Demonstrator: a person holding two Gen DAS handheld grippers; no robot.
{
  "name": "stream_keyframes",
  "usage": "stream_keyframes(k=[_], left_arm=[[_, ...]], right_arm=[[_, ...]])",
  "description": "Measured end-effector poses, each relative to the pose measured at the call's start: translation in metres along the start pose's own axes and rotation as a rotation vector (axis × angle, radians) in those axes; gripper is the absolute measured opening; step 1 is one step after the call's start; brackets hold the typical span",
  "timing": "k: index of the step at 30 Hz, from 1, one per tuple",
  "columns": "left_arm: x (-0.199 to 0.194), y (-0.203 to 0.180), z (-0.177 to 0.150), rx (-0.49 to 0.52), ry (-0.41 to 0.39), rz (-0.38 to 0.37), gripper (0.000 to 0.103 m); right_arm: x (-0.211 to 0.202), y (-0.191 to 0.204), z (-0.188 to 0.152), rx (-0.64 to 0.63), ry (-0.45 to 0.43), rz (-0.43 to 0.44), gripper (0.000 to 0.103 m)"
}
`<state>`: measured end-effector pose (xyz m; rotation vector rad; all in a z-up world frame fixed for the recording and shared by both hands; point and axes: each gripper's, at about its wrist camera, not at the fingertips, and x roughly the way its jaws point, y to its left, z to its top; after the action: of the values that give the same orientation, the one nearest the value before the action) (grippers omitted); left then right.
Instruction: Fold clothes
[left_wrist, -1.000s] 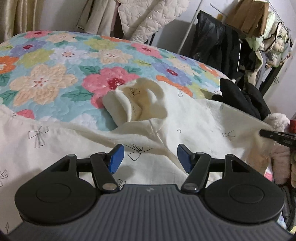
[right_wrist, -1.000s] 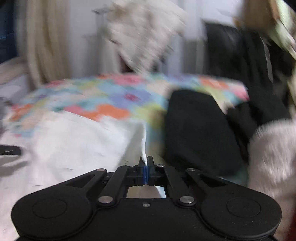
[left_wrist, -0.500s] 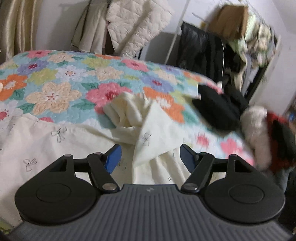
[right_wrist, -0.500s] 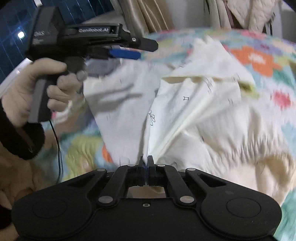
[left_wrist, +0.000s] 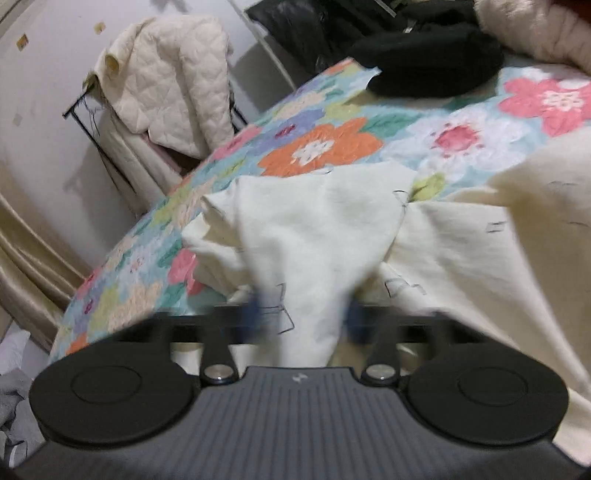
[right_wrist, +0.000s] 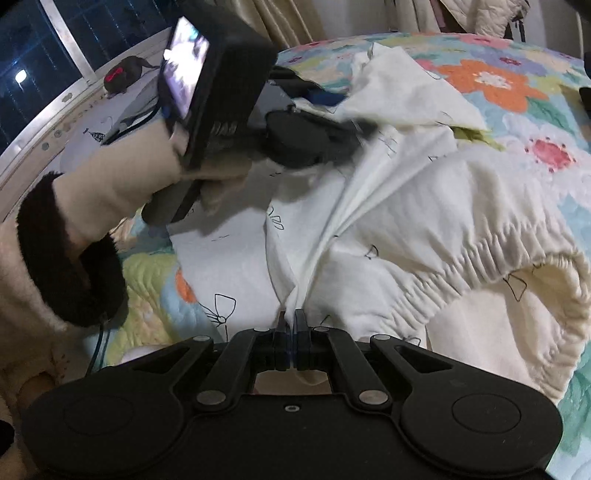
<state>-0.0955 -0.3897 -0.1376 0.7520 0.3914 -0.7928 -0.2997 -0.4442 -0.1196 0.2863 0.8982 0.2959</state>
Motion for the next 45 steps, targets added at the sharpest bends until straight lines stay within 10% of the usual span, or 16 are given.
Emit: stream_keyframes(k=[7,10,14,23,29,37,45], left_arm=[[-0.093,0.1,-0.037,-0.626,-0.103,0.147,0.01],[-0.11,0.105,-0.087,-0.794,0.024,0.178,0.015],[-0.108,0.091,-0.138,-0.811,0.216,0.186,0.025],[-0.156,0.11,-0.095,-0.674,0.002,0.165,0.055],[-0.155,0.116,-0.109,-0.745,0.062,0.088,0.055],[-0.146,0.08,-0.118,-0.574,0.153,0.211,0.06],[-0.142,0.098,-0.141,-0.766,0.202,0.085,0.067]], right_arm=[[-0.025,0.001,0.004,-0.005,0.03,-0.064,0.001],[-0.031,0.005,0.002,-0.022,0.049,-0.073,0.001],[-0.028,0.004,-0.002,-0.034,0.074,-0.102,0.001],[-0.056,0.01,-0.008,-0.017,0.046,-0.193,0.001],[-0.08,0.011,-0.017,0.034,0.021,-0.128,0.001],[-0.053,0.01,-0.029,0.008,0.057,-0.159,0.001],[-0.115,0.044,0.004,-0.164,-0.095,-0.291,0.001]])
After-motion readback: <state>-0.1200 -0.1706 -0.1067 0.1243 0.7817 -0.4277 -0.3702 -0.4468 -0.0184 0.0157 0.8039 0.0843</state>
